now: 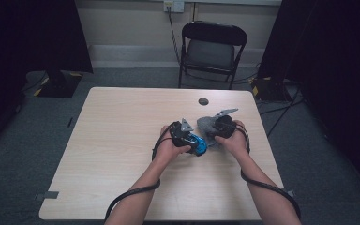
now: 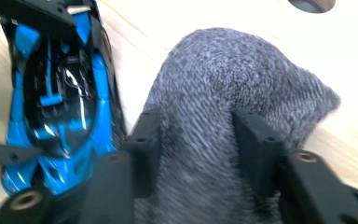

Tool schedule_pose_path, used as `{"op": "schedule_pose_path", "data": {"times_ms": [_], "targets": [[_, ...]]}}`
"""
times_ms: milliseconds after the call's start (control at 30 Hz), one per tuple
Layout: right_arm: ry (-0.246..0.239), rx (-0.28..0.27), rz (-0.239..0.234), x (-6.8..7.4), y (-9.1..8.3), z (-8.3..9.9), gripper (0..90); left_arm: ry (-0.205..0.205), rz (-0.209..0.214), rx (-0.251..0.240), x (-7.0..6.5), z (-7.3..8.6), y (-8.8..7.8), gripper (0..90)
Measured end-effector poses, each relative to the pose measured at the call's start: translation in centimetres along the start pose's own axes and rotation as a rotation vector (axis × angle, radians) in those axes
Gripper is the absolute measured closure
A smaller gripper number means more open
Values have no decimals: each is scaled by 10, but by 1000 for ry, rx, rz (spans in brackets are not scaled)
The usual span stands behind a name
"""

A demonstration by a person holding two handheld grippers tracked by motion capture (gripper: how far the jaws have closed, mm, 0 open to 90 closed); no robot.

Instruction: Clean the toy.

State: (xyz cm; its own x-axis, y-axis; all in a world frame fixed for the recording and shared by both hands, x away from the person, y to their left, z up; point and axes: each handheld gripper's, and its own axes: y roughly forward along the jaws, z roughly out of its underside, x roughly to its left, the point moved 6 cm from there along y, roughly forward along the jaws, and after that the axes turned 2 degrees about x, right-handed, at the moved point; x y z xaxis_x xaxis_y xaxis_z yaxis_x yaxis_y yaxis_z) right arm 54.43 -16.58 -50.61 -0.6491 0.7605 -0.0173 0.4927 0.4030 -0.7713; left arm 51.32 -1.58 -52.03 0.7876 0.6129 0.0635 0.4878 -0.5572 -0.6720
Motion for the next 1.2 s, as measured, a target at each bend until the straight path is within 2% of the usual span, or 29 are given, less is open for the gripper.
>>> {"op": "schedule_pose_path", "data": {"times_ms": [67,167,300,400,500,533,600,667,733,867,1133,1200], "targets": [[9,-1,19,1,1,1,467,0,-1,-1,0,0,0,163],[78,-21,24,-2,-4,5,410,-3,0,0,-1,0,0,163],[155,-49,18,-7,-11,13,410,-5,0,4,-1,-1,0,163],[183,-33,28,-9,-12,20,405,-3,0,-1,-1,0,0,163],[228,-44,39,-9,-14,21,390,0,0,-5,-1,0,0,163],[226,-36,55,-10,-14,22,390,-2,1,-2,-1,0,0,163],[211,-20,48,-8,-10,21,407,-3,3,1,-1,0,0,163],[215,0,48,-8,-4,21,439,-4,3,3,-2,-1,0,163],[225,-9,14,-7,0,18,461,-5,4,4,-2,-1,0,163],[209,-15,-2,-6,10,10,466,-2,6,-8,-2,0,1,163],[152,-56,-66,8,25,-14,454,3,8,-7,-1,0,1,162],[143,-64,-49,11,26,-17,435,4,11,-4,-1,0,0,162]]}}
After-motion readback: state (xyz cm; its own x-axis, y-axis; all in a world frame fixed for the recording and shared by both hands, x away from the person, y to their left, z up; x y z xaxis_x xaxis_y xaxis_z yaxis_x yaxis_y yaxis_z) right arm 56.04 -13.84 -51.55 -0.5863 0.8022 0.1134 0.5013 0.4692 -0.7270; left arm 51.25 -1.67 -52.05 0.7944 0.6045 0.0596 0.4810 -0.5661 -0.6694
